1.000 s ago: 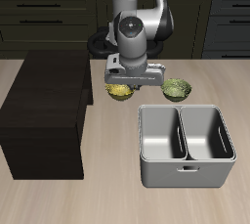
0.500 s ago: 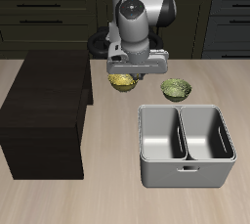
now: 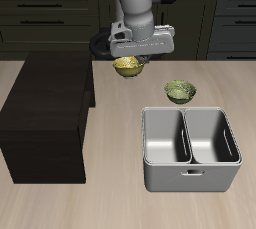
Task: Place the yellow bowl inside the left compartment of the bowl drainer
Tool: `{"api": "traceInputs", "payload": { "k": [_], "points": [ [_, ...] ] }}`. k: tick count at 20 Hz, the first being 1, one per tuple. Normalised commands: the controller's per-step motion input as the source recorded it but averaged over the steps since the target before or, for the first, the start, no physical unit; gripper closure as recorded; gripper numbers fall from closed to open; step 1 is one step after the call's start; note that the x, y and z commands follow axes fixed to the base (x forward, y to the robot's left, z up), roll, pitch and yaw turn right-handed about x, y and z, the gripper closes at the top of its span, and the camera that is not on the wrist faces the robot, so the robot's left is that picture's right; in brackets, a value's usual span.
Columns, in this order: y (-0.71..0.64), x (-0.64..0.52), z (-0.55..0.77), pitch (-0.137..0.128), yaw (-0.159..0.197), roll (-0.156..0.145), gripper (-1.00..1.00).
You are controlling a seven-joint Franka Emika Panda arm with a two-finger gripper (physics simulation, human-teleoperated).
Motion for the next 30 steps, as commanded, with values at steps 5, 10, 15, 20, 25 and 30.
{"api": "traceInputs", "payload": {
  "k": [5,10,15,20,25,30],
  "points": [
    [0.08,-0.06,0.53,-0.078,0.017,0.028,1.0],
    [0.07,0.03,0.46,-0.045,0.004,0.026,1.0],
    [0.09,0.02,0.45,-0.063,0.009,0.024,1.0],
    [0.09,0.08,0.4,-0.054,0.01,-0.004,1.0],
    [0.04,0.07,0.17,-0.02,0.0,-0.004,1.0],
    [0.0,0.1,0.08,-0.001,-0.01,-0.01,1.0]
  ]
}}
